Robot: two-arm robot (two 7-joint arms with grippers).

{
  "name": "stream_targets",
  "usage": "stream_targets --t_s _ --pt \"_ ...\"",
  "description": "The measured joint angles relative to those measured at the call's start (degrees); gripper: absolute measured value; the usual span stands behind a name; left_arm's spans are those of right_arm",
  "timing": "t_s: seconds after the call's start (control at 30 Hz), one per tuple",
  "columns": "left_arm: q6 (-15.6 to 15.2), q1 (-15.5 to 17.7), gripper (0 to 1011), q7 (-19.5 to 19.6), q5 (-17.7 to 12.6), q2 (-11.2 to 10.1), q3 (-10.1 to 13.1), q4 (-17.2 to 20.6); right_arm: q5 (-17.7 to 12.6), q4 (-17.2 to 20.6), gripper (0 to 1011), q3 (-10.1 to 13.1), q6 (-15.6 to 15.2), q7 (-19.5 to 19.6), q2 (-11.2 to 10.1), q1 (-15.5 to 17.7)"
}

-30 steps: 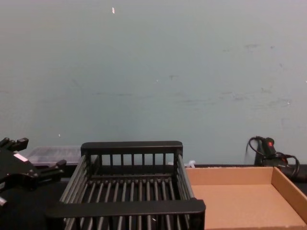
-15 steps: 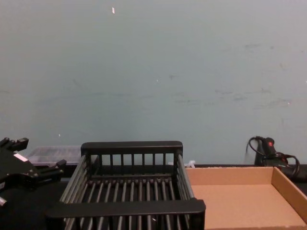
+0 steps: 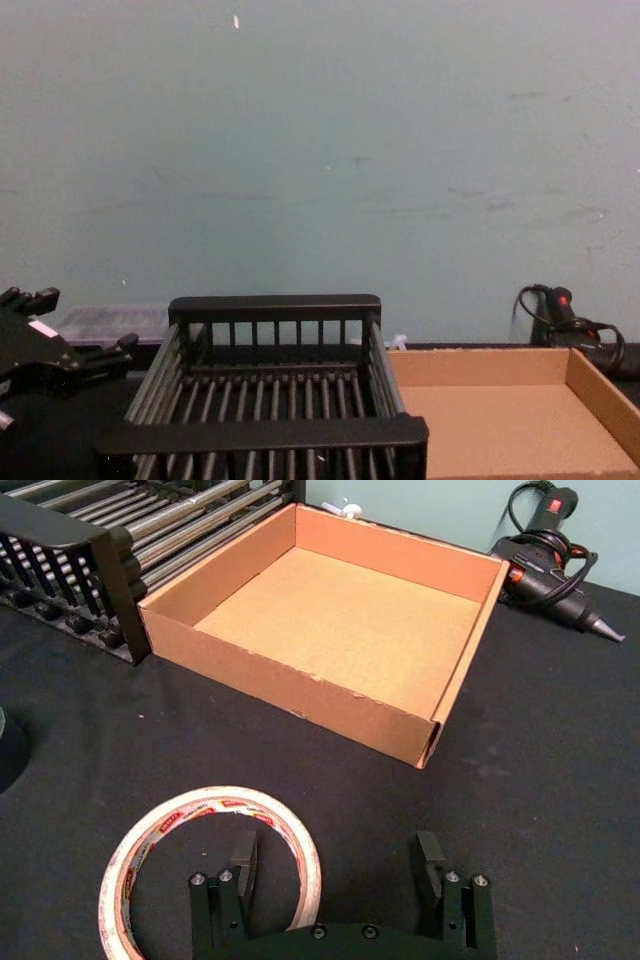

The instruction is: Pick up the white tape and place it into the black box , Pick up the silver tape and place it into the brown box.

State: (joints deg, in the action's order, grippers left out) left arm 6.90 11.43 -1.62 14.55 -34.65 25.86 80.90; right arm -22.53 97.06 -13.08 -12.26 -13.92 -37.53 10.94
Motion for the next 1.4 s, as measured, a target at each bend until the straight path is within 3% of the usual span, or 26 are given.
stream_targets --t_s 0.37,1.27,1.4 --pt "0.0 0.0 1001 0.0 0.0 0.0 0.0 0.0 1.3 -0.17 1000 1.08 -0.31 -0.36 1.17 0.4" --pt "0.0 0.0 1001 0.0 0.0 0.0 0.0 0.0 1.13 -0.15 1000 0.83 -0.23 -0.28 0.91 0.29" --pt "0.0 0.0 1001 0.0 0.0 0.0 0.0 0.0 1.12 -0.15 952 0.79 -0.23 -0.28 0.89 0.29"
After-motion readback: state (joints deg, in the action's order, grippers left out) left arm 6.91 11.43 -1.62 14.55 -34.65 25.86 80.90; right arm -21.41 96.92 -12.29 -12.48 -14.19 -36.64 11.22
